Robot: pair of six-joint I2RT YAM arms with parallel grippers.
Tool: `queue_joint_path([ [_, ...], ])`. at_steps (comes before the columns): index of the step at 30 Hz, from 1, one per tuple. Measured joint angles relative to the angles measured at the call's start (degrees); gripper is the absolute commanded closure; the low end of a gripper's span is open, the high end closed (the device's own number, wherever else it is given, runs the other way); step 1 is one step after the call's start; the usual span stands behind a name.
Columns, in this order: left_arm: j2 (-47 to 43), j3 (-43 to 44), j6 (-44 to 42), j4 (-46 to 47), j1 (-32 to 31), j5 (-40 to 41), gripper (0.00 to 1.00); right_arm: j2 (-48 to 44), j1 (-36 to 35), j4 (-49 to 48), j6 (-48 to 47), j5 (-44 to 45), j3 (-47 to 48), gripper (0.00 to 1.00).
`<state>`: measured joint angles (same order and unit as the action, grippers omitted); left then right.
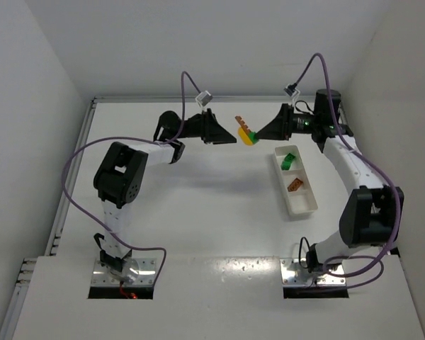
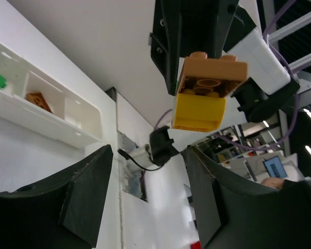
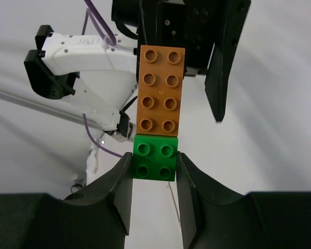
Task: Sort the legos into containers by color
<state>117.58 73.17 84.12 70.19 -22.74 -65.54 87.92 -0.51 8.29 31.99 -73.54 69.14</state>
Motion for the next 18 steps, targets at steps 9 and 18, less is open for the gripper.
queue_joint_path([
  [9, 0.0, -0.7, 7.1, 3.2, -0.4, -2.1, 0.34, 4.2, -2.6, -7.1, 5.8, -1.5, 2.7, 1.00],
  [18, 0.0, -0.7, 7.8, 3.7, -0.3, 0.2, 0.33, 4.7, -3.7, -8.3, 7.0, -1.9, 2.8, 1.00],
])
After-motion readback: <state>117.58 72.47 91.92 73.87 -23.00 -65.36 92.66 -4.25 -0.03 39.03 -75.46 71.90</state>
